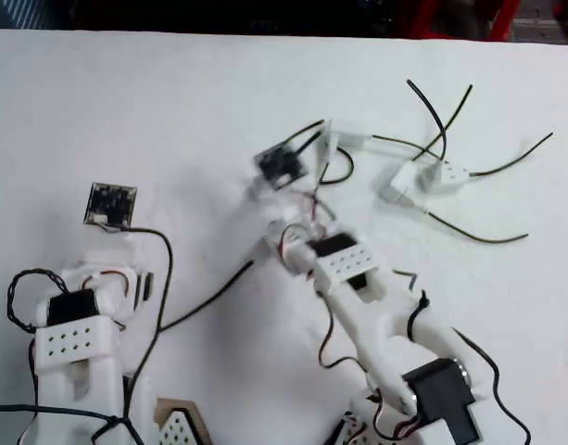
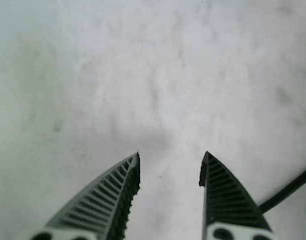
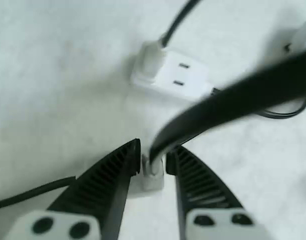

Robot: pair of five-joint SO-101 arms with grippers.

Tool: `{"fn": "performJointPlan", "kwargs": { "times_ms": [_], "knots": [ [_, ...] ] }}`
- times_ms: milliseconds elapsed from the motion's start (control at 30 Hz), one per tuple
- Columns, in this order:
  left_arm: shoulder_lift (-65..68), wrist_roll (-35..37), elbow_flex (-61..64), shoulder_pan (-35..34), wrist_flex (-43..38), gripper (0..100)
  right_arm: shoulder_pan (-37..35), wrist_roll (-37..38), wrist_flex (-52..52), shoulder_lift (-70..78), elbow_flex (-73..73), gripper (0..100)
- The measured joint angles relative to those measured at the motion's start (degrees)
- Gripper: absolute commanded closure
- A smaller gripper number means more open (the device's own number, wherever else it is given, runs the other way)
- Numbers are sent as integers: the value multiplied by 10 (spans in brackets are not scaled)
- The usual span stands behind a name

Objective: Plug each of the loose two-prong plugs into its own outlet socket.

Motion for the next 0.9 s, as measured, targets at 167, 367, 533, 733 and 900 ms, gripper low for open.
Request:
{"fn": "performJointPlan", "kwargs": {
  "times_ms": [167, 367, 533, 733, 900],
  "knots": [
    [0, 0, 0, 0, 0, 794, 8, -14, 110, -8, -62, 755],
    [0, 0, 0, 0, 0, 796, 9, -14, 283, -135, -93, 755],
    [0, 0, 0, 0, 0, 796, 8, -14, 410, -294, -93, 755],
    [0, 0, 0, 0, 0, 793, 7, -14, 505, -449, -91, 755],
    [0, 0, 0, 0, 0, 793, 26, -14, 511, -526, -14, 755]
  ]
}}
